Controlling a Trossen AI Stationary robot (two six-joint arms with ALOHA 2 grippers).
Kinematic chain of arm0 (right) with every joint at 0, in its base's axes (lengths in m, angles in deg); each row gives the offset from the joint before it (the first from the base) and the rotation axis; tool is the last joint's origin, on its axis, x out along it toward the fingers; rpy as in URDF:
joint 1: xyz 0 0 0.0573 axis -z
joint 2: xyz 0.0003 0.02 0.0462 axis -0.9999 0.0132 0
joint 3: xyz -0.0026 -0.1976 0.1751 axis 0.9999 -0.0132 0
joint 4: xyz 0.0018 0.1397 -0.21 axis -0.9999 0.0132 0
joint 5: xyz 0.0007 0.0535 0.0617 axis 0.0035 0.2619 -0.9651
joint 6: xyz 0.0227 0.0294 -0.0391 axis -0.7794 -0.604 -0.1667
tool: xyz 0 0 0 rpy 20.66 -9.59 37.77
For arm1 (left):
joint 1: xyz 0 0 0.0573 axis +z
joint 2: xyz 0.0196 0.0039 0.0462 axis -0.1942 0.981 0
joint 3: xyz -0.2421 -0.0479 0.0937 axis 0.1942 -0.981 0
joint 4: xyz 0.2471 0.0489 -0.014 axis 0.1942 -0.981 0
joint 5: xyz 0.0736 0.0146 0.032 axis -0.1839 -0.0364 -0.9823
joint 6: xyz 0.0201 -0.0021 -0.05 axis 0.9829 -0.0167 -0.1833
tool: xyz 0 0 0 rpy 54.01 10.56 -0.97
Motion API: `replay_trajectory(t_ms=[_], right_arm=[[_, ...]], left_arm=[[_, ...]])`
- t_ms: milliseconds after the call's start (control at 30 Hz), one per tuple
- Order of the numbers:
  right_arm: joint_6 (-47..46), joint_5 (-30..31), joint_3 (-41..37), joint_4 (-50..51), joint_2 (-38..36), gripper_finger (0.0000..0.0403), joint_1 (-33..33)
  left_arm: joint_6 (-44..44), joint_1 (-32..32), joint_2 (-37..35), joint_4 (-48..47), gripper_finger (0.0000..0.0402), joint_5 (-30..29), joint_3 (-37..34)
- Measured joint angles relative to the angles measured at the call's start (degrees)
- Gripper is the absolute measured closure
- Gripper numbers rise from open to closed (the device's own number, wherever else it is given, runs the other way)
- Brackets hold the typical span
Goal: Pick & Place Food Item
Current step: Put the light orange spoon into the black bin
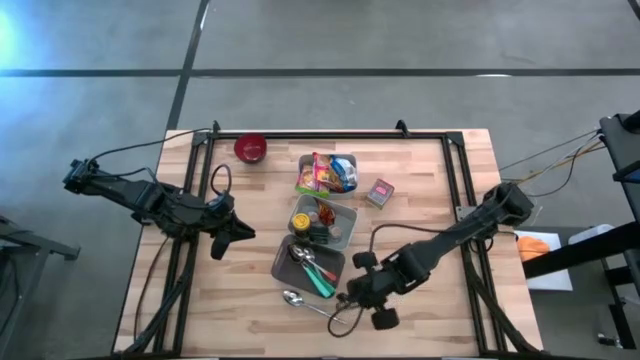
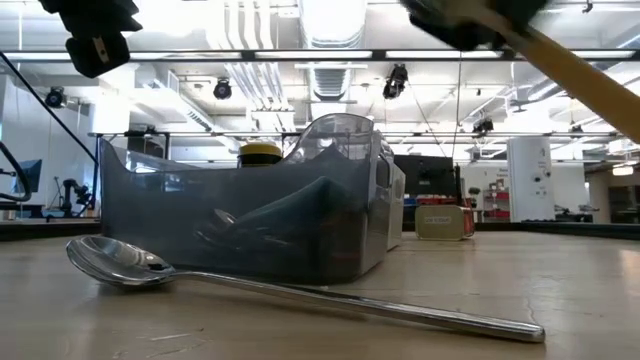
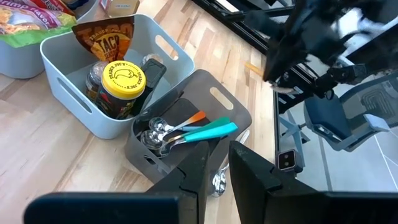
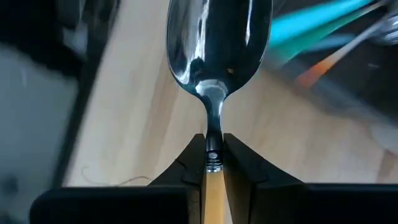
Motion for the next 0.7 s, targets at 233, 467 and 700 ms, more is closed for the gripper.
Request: replay_trajectory(t_ms=[233,467,700], right_arm=[[-17.2,9.9,3.1,-7.6,-2.0,0.0378,4.4],[-28.2,11.5,8.5,-10.2,-1.0,0.0379,11.8],[-29.3,11.3,17.9,-9.1,5.3,0.0379,16.0]], left_arm=[[0.0,0.0,0.0,0.0,0.0335,0.0,0.0],[0.0,0.0,0.0,0.0,0.0335,0.0,0.0],[0.0,0.0,0.0,0.0,0.0335,0.0,0.0]])
